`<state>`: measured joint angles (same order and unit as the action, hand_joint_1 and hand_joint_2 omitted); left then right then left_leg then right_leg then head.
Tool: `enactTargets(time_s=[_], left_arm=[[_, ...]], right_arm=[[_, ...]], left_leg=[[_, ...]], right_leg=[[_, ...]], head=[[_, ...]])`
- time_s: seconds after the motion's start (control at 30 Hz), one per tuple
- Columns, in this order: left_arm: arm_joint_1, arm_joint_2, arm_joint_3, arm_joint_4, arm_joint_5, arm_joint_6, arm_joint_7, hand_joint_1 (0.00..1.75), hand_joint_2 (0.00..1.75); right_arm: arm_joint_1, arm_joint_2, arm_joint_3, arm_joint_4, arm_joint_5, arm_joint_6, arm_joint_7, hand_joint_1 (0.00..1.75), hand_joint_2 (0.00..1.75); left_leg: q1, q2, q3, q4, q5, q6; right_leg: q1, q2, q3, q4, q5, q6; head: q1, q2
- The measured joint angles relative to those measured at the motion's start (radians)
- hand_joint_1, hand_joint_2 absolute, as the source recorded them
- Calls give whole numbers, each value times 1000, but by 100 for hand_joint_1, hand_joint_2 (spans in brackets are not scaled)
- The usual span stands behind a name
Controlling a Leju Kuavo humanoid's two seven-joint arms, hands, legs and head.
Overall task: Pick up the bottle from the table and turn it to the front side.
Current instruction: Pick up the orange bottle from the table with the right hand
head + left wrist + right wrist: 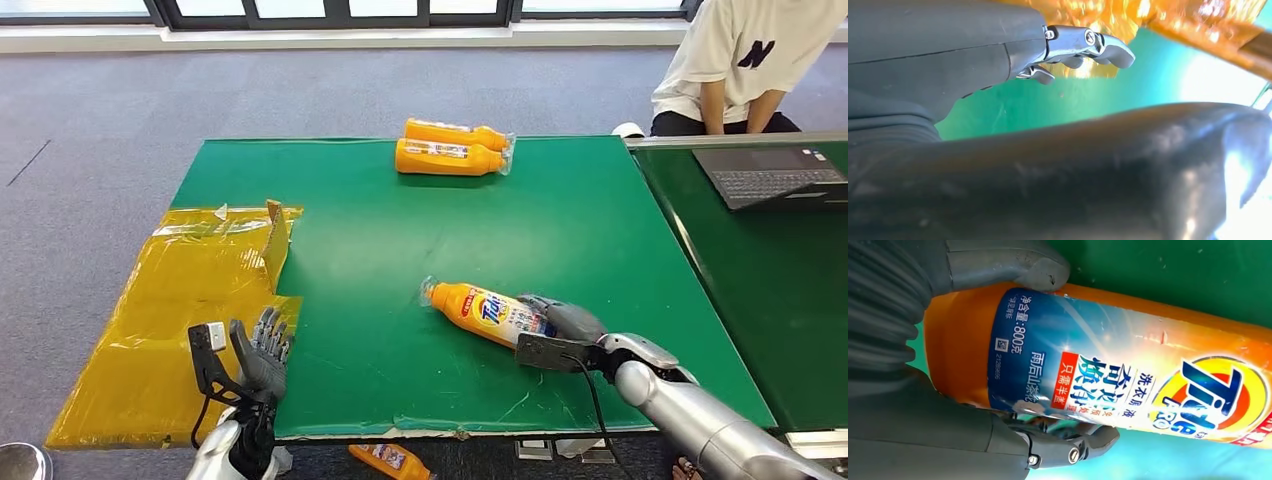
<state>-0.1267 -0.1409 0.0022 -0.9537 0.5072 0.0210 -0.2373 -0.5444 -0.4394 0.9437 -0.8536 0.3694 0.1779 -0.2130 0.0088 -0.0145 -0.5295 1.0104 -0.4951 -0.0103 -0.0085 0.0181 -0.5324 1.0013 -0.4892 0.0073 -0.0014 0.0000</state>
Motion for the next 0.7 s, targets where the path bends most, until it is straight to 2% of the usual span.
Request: enactTargets(time_s=[0.23, 0.53, 0.6, 0.7], left_arm=[[-11, -3, -5, 20, 3, -16, -1, 0, 0], [-12, -3, -5, 37, 2, -19, -11, 0, 0], [-10, -4, -5, 33, -17, -2, -31, 0, 0], [11, -6, -5, 4, -95, 60, -74, 0, 0]], right_arm=[[96, 2, -112, -70, 95, -43, 19, 175, 175], [164, 9, -193, -110, 118, -69, -3, 175, 175], [178, 24, -222, -118, 128, -130, -34, 175, 175], [221, 70, -279, -152, 194, -288, -61, 175, 175]], left_leg=[[1, 2, 10, 1, 1, 1], [1, 1, 18, 0, -9, 3], [1, 1, 14, 0, -10, 3], [1, 2, 10, 0, -11, 2]], right_leg=[[0, 1, 3, -2, 4, 1], [0, 0, 18, -4, -7, 3], [0, 0, 18, -3, -8, 3], [0, 2, 15, -2, -7, 2]], head=[[0, 0], [0, 0], [0, 0], [0, 0]])
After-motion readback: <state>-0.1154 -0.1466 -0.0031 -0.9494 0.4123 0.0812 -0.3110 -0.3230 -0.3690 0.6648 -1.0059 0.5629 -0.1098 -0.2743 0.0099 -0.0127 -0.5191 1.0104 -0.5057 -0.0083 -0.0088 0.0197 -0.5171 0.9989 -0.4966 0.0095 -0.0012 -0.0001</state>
